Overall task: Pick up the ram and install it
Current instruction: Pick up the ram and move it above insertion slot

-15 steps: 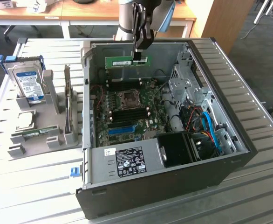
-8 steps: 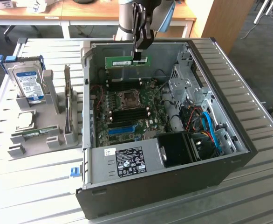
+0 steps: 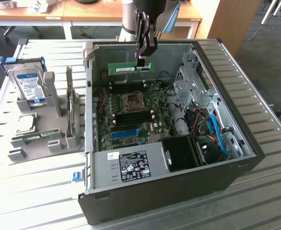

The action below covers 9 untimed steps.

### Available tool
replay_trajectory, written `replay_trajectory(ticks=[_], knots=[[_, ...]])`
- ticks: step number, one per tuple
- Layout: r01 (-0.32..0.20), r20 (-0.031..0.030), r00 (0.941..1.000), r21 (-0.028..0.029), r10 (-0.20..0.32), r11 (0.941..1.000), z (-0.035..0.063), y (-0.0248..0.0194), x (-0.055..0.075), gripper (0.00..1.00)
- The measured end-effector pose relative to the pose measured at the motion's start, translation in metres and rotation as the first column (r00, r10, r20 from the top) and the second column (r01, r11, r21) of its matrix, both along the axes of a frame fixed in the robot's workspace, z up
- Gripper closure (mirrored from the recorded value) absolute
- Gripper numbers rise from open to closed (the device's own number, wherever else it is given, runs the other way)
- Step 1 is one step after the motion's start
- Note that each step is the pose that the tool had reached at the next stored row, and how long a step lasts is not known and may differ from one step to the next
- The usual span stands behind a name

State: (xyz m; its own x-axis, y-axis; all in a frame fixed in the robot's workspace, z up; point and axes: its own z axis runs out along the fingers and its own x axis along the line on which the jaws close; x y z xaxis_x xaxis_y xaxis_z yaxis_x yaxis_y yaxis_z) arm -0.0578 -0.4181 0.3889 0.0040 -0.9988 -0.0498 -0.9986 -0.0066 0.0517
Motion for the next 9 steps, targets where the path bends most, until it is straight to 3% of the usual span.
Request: replay_trajectory(ticks=[9], knots=[[0.0,0.0,1.0,0.0,0.0,1.0,-0.0155,0.0,0.0,0.88]])
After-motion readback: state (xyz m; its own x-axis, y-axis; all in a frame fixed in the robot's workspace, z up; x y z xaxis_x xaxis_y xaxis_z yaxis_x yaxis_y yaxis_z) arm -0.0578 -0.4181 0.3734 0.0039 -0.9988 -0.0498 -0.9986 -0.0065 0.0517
